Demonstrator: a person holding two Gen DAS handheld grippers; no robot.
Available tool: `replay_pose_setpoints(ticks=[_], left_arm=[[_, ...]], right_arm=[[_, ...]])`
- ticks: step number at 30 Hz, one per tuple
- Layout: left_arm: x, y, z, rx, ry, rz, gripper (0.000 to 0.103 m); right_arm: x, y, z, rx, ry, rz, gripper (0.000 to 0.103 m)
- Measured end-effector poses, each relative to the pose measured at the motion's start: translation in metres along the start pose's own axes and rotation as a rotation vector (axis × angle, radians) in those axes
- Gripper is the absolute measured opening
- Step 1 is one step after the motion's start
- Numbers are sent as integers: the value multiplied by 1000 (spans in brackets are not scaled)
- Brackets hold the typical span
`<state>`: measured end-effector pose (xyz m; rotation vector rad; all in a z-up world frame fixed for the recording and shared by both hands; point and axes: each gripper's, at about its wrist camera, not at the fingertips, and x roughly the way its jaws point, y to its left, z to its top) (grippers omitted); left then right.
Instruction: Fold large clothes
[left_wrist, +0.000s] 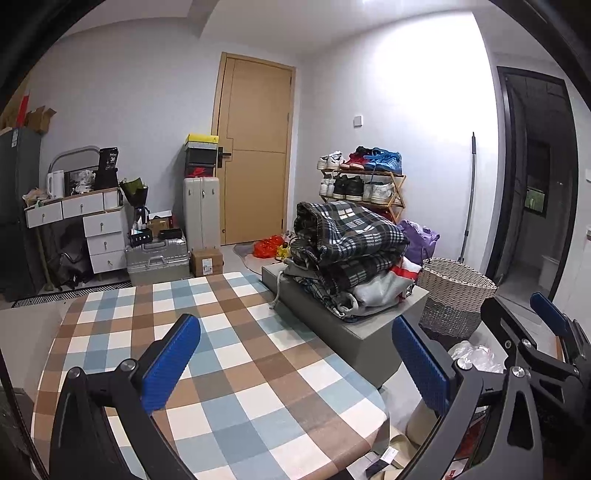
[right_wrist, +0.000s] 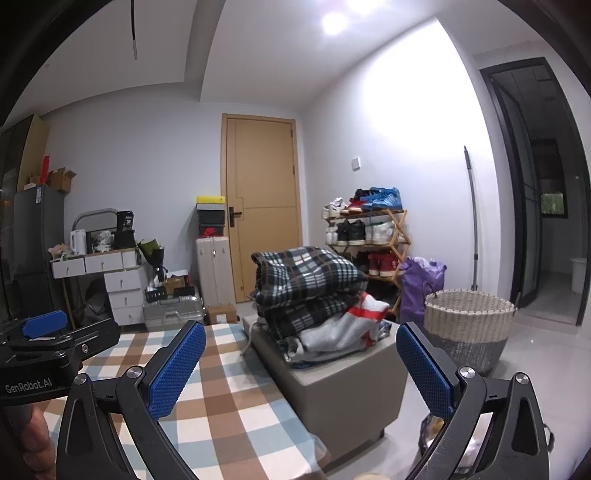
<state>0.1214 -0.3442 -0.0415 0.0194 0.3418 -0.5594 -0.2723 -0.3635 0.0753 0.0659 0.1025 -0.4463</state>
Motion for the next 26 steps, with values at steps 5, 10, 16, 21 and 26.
replay_pose_setpoints(ticks=[5, 10, 16, 21, 26], left_arm=[[0, 0, 0, 1, -1, 0, 101], [0, 0, -1, 1, -1, 1, 101], [1, -1, -1, 0, 16, -15, 101], [1, 0, -1, 4, 17, -17, 101], [3, 4, -2, -6, 18, -6, 101]], right_arm=[[0, 0, 0, -2, -3, -2, 103], [2, 1, -1, 0, 1, -4, 103], [2, 2, -1, -1, -2, -4, 103], [3, 3, -2, 0, 1, -5, 103], [4, 3, -5, -2, 7, -6, 103]])
